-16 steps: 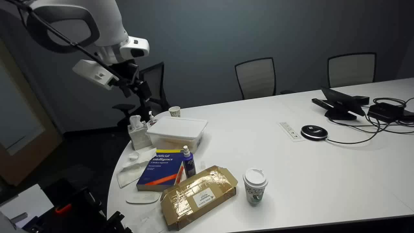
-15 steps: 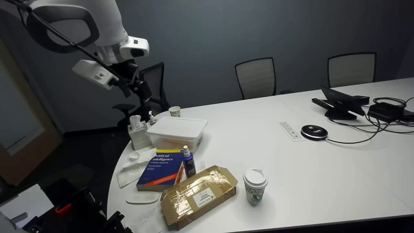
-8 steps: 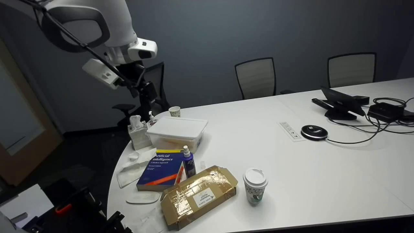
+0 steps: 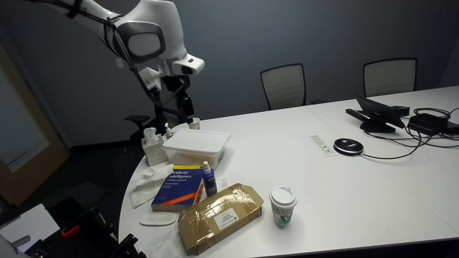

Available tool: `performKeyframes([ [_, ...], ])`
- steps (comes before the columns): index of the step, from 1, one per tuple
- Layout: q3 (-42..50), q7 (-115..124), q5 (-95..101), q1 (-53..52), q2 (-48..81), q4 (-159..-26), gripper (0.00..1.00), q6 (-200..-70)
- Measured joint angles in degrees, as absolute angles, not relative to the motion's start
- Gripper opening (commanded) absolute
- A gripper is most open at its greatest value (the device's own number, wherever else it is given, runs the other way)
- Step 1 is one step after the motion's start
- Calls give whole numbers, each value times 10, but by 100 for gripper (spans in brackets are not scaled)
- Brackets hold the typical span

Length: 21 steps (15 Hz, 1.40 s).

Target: Press down on the top of the blue and white bottle.

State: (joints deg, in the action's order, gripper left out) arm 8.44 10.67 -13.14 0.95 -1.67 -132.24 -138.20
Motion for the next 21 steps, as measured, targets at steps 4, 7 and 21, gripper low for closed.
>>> performKeyframes([
  [4,71,258,-111,11,36,-1294,58,-1384],
  [7,70,321,-113,11,54,-1293,35,-1384],
  [21,76,367,-162,47,153,-1293,0,-1462],
])
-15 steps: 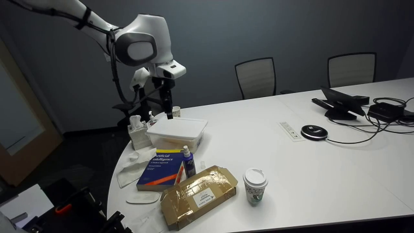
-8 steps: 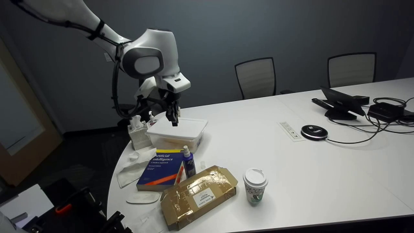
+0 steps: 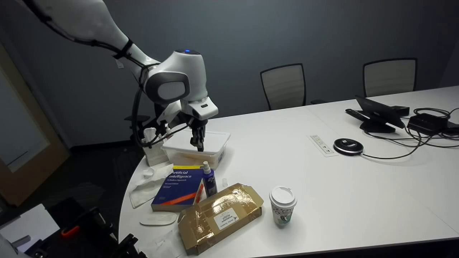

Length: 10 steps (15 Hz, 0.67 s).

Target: Press down on the top of the blue and white bottle.

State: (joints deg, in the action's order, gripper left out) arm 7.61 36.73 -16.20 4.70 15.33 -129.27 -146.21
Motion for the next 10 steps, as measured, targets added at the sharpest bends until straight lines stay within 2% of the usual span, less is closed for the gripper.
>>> performKeyframes([
  [10,80,387,-162,46,214,-1260,0,-1463],
])
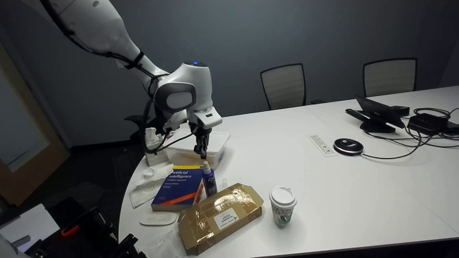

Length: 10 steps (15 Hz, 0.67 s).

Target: Press down on the top of the blue and white bottle.

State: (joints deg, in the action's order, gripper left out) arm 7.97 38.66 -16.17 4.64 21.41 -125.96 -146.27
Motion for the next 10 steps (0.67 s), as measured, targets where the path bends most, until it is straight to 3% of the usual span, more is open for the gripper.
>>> performKeyframes([
  [10,83,390,-161,45,260,-1220,0,-1458],
])
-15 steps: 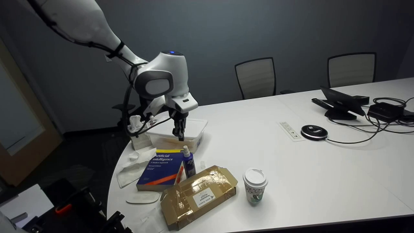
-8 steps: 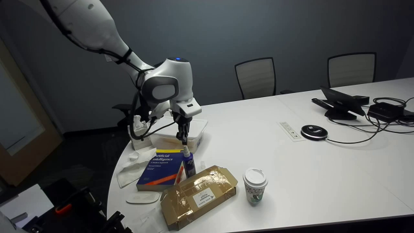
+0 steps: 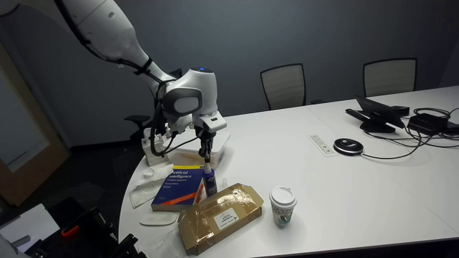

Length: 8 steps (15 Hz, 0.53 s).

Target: Press down on the top of the blue and white bottle.

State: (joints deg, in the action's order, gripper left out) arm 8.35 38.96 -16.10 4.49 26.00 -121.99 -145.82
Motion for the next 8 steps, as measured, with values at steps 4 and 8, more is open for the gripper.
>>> performKeyframes([
  [4,91,413,-156,37,263,-1213,0,-1446],
  [8,91,423,-154,33,266,-1208,0,-1430],
])
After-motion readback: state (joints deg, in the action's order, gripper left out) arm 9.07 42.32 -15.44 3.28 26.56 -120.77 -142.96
